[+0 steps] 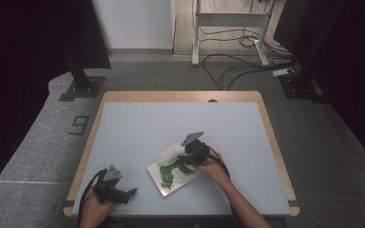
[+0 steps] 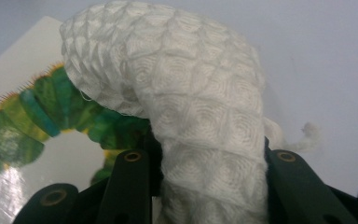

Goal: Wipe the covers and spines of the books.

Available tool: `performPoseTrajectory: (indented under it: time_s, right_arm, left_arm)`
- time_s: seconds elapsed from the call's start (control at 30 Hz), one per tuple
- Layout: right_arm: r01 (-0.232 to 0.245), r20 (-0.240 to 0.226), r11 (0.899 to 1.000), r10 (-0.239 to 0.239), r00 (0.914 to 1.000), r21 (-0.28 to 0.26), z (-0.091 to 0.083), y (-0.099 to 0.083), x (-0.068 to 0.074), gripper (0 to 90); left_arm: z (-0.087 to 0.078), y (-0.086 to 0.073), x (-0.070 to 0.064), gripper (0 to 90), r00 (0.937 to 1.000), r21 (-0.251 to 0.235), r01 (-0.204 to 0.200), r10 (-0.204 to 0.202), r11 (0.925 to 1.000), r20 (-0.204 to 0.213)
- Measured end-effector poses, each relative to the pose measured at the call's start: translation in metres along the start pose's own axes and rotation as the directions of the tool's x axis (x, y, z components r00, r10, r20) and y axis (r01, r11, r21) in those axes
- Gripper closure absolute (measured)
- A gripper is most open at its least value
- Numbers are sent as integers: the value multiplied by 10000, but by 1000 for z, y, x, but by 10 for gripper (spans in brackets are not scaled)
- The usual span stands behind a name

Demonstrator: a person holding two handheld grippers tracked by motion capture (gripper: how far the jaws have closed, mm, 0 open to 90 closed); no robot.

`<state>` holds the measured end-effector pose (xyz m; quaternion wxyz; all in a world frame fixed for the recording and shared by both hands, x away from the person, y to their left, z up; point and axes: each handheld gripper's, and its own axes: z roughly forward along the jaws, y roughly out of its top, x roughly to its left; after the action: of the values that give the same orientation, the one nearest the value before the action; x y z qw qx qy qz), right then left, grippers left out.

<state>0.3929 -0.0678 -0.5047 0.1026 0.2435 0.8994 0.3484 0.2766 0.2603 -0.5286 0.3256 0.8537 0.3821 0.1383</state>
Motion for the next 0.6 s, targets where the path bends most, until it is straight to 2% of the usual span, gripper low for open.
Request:
performPoseTrajectory:
  time_s: [0.33, 0.6]
  right_arm:
    - [305, -313, 9995, -308, 9990, -105, 7, 7, 12, 638]
    - [634, -676, 9979, -642, 9956, -134, 14, 17, 28, 639]
  left_arm:
    - [0, 0, 0, 0, 10000, 0, -3, 3, 10000, 0]
    - [0, 0, 0, 0, 10000, 1, -6, 6, 10000, 0]
